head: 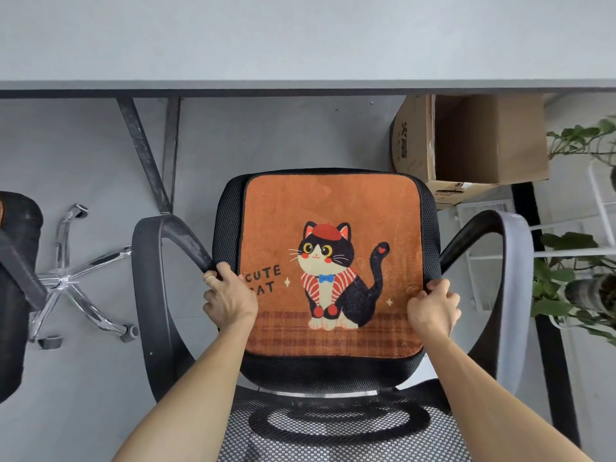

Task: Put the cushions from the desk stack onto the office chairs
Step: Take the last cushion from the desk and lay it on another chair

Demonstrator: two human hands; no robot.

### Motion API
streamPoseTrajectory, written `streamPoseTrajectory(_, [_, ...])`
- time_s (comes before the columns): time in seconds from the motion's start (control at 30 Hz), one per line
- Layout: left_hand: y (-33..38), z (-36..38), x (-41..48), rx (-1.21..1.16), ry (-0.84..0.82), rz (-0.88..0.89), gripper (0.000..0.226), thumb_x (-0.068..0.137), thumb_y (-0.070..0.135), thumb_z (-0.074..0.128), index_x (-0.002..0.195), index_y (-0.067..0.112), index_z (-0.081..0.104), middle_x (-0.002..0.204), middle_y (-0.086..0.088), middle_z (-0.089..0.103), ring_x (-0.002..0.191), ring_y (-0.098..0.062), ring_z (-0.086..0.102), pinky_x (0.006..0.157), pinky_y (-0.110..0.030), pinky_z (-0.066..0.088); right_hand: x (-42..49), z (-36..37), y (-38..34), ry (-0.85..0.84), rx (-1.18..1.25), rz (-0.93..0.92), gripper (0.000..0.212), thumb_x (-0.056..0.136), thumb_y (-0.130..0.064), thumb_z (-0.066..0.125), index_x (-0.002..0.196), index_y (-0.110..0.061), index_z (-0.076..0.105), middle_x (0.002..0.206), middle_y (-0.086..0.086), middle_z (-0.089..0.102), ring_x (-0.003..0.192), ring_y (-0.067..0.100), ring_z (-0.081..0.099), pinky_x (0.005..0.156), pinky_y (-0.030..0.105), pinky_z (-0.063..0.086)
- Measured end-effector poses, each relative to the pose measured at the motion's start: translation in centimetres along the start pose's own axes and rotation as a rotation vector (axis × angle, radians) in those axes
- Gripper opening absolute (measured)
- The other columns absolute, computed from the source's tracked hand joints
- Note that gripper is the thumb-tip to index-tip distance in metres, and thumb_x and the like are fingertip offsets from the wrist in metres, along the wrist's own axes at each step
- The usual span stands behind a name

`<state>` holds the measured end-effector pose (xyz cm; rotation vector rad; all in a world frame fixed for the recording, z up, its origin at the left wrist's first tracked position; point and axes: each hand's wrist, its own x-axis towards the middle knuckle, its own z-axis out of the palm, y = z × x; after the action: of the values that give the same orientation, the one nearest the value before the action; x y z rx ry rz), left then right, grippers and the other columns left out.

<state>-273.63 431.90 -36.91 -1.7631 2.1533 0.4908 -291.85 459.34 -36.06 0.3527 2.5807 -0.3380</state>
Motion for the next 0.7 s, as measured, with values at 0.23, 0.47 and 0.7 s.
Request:
streamPoseTrajectory(0.23, [-0.8, -0.1, -0.2, 0.373, -0.086, 0.249, 0.082, 0.092, 0.013, 0.054, 0.154, 0.043, 0.008, 0.16, -0.012, 0.007, 0.104, -0.035, 0.055, 0.083, -0.045, 0.049, -0.6, -0.3, 0.0, -0.038, -0.527, -0.305, 0.068, 0.096, -0.004, 0.05, 0.153, -0.028, 0.024, 0.129, 0.014, 0.037, 0.105, 0.038, 0.048, 0.059, 0.04, 0.043])
streamPoseTrajectory(0.47, [3.6, -6.3, 0.7, 0.887, -0.194, 0.435, 0.059, 0.09, 0.02, 0.056, 0.145, 0.026, 0.036, 0.141, -0.012, 0.043, 0.113, -0.038, 0.057, 0.097, -0.054, 0.044, 0.2, -5.8, -8.5, -0.259, -1.072, -0.5, 0.044, 0.094, -0.014, 0.055, 0.138, -0.024, 0.054, 0.129, 0.006, 0.056, 0.118, 0.033, 0.058, 0.082, 0.051, 0.057])
streamPoseTrajectory(0.7, [12.8, -18.0, 1.1, 0.535, 0.106, 0.9, 0.031, 0.099, 0.03, 0.041, 0.125, 0.023, 0.057, 0.116, -0.003, 0.065, 0.103, -0.028, 0.064, 0.081, -0.038, 0.044, -2.6, -15.1, -21.2, -0.2, -0.651, -0.867, 0.04, 0.102, -0.044, 0.043, 0.14, -0.032, 0.05, 0.131, 0.004, 0.055, 0.116, 0.031, 0.06, 0.088, 0.041, 0.053])
